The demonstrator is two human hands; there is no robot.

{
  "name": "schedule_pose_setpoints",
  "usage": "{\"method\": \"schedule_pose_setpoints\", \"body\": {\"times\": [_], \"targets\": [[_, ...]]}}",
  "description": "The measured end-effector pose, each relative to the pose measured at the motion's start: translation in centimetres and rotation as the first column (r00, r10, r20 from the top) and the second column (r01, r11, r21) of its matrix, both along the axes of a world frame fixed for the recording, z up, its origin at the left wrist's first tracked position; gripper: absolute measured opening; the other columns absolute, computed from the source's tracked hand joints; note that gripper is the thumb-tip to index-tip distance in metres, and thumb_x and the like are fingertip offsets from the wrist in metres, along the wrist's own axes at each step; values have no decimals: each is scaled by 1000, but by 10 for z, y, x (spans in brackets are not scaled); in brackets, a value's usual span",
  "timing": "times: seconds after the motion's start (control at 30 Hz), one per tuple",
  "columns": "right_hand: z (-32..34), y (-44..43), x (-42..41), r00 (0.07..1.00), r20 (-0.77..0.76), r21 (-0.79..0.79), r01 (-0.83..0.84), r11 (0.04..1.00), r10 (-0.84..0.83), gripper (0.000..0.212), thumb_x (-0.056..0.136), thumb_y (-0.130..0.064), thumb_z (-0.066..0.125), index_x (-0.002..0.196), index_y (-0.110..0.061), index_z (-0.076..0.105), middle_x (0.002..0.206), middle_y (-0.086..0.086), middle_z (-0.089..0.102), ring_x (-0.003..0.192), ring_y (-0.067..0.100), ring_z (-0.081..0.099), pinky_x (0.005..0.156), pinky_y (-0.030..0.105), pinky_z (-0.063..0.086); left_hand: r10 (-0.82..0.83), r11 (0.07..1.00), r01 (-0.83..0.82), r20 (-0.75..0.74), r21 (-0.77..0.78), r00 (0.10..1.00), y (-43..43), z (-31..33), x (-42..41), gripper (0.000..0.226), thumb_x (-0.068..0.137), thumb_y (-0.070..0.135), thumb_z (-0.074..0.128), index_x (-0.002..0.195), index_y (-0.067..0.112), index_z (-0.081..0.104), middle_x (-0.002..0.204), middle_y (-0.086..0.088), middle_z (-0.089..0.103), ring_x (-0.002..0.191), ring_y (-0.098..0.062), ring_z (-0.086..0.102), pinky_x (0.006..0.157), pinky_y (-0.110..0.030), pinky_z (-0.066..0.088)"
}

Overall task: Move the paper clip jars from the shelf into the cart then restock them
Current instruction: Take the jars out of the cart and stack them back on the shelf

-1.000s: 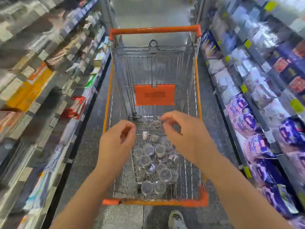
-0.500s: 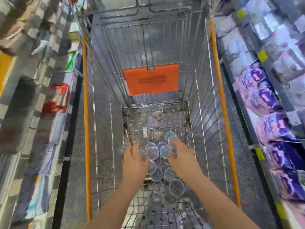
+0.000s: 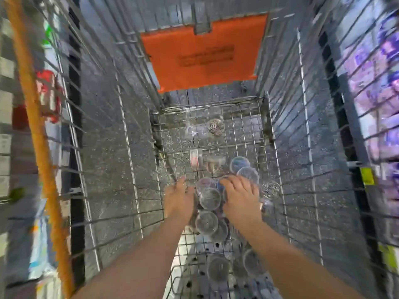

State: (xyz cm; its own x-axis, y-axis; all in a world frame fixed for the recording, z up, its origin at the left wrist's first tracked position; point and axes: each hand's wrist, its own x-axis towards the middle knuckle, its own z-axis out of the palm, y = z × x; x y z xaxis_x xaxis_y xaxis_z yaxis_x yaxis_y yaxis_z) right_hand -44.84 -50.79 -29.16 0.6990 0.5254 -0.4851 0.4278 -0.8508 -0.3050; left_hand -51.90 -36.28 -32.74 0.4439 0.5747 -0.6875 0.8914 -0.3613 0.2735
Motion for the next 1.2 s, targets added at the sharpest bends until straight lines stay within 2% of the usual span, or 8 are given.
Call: {"method": "schedule_pose_setpoints", "body": {"times": [0.13,0.3,0.43,0.6,0.77,0.93,1.1,1.2], "targets": [[-22,18,4,979,-66,-9,-195,981,194,72,83,-31,60,145,-27,25,147,-6,36,142,18,17,114,50,-7,-328,943,332,103,-26,939,-5,0,23,42,94,40,44,132,23,48,134,-4,49,121,-23,44,101,-33,33],[-27,-1,0,979,-2,-110,-201,973,203,75,78,-29,65,144,-24,29,142,-2,40,137,20,27,115,45,-3,-535,845,535,-10,-14,845,-34,4,7,74,78,52,58,142,31,26,144,-3,26,129,-27,30,106,-39,28],[-19,-24,-10,982,32,-134,-183,974,189,57,83,-22,58,137,-22,38,130,-1,49,127,22,42,116,43,3,-341,939,342,-17,28,940,-39,6,-2,69,80,37,63,139,29,29,142,-5,29,128,-27,30,107,-38,30],[-10,-40,-19,1000,-1,-247,-17,969,17,50,89,-44,50,131,-22,34,129,-1,44,123,22,42,107,41,24,-21,991,40,-144,129,989,-24,15,-44,58,81,33,63,131,25,35,134,-8,35,120,-26,37,101,-38,36],[-9,-48,-22,994,29,-329,111,938,-108,62,88,-49,47,137,-15,29,140,4,36,130,23,34,105,40,28,15,998,-10,-87,63,996,-19,8,-45,53,84,25,59,130,19,36,138,-11,33,123,-28,35,102,-41,37],[-13,-28,-20,973,229,-22,-13,1000,18,51,63,-33,79,109,-16,64,108,3,65,104,22,61,91,42,44,-125,975,136,-76,176,989,-23,8,-35,68,84,33,62,140,21,25,146,-11,24,136,-28,23,113,-45,18],[-23,13,-6,965,86,-49,-243,969,246,70,73,-39,72,135,-19,45,134,0,51,134,22,36,114,45,-1,-433,880,429,-29,206,901,-27,8,-7,86,86,48,56,148,24,1,156,-3,7,145,-21,1,111,-43,-10],[-31,22,-4,907,25,-144,-413,899,421,68,89,-41,53,146,-16,26,151,2,28,143,23,12,105,49,-19,-561,808,568,-89,153,823,-19,-2,8,85,88,45,55,148,30,-4,157,-5,4,145,-23,-4,112,-49,-9]]}}
